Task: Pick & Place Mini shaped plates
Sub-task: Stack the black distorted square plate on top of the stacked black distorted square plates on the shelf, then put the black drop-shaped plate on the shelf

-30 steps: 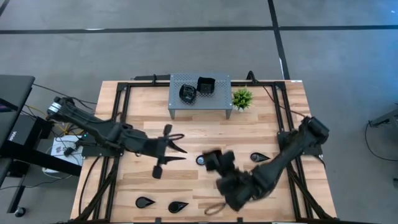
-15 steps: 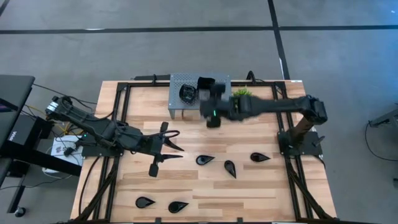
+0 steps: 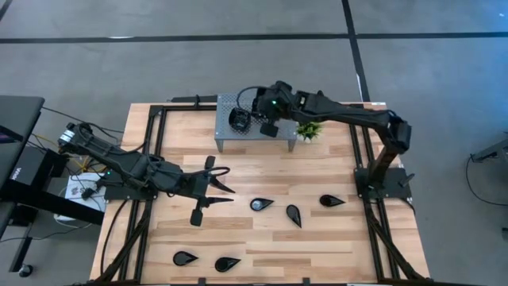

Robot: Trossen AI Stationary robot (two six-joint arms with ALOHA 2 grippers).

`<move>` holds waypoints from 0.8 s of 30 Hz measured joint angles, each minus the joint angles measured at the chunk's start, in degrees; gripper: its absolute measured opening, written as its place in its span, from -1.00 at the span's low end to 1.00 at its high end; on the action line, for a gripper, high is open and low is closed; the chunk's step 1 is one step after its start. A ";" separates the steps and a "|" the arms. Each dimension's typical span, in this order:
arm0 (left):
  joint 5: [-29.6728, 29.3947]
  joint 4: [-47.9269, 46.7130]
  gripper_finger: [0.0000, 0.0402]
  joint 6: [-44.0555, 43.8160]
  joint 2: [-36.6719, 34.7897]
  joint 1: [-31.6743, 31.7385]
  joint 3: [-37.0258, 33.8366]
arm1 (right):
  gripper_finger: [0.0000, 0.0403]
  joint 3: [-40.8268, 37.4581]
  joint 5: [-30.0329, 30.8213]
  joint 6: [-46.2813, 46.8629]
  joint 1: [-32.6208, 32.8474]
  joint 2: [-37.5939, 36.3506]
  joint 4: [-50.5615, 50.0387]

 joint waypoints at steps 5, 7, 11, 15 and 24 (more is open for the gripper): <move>0.01 -0.02 -0.53 -0.08 0.02 0.00 -0.06 | -0.93 -0.12 0.89 -3.25 -0.57 1.29 -1.40; 0.01 -0.01 -0.53 -0.15 0.02 0.00 -0.04 | -0.87 0.01 1.02 -3.38 -0.29 1.52 -0.52; 0.00 0.00 -0.53 -0.08 0.02 0.02 -0.04 | -0.71 -0.05 0.99 -4.44 0.00 1.54 -1.73; 0.01 -0.01 -0.53 -0.19 0.02 0.02 -0.07 | -0.56 -0.05 1.14 -3.20 1.42 1.50 -1.73; 0.00 -0.05 -0.53 -3.15 0.19 -0.18 -0.07 | -0.42 -0.03 5.08 -5.01 12.35 -3.17 -10.71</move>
